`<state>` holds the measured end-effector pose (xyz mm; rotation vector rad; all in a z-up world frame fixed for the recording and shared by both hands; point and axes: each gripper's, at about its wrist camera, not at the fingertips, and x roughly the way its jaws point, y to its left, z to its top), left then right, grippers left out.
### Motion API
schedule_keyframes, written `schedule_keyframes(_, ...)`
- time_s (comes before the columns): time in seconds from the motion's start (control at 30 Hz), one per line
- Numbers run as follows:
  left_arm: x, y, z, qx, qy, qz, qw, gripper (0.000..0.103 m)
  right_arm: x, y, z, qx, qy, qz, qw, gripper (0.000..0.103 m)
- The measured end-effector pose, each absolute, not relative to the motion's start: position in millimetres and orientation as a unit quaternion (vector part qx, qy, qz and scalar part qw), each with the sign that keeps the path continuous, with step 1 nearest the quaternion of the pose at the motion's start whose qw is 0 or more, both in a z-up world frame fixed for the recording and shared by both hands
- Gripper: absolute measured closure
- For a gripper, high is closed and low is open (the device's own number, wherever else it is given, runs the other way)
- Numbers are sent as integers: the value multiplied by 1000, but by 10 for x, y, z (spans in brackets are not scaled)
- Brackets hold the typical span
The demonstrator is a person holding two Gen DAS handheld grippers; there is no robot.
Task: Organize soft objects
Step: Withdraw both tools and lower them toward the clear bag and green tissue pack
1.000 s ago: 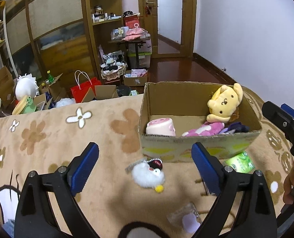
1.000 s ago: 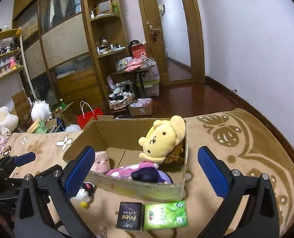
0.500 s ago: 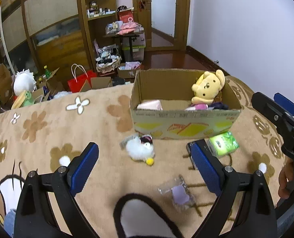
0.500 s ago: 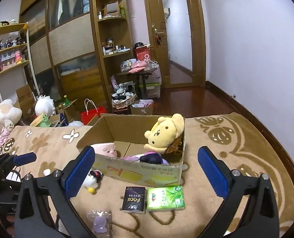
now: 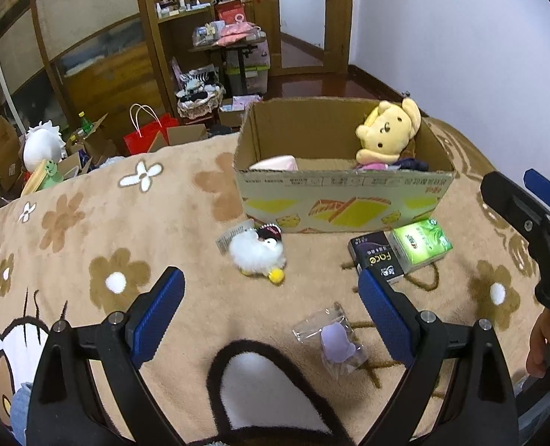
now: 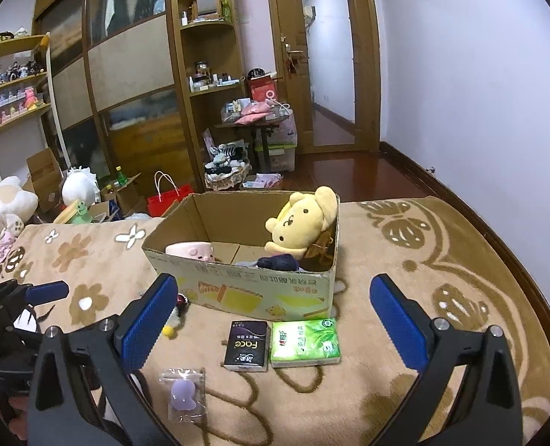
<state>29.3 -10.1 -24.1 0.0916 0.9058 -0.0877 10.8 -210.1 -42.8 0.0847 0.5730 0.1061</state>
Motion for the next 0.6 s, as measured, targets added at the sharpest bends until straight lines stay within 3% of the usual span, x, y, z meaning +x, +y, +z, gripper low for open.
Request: schedule_keyframes(0.6, 598, -243, -867, 33, 552, -71, 830, 9, 391, -2182, -847, 36, 331, 27, 943, 0)
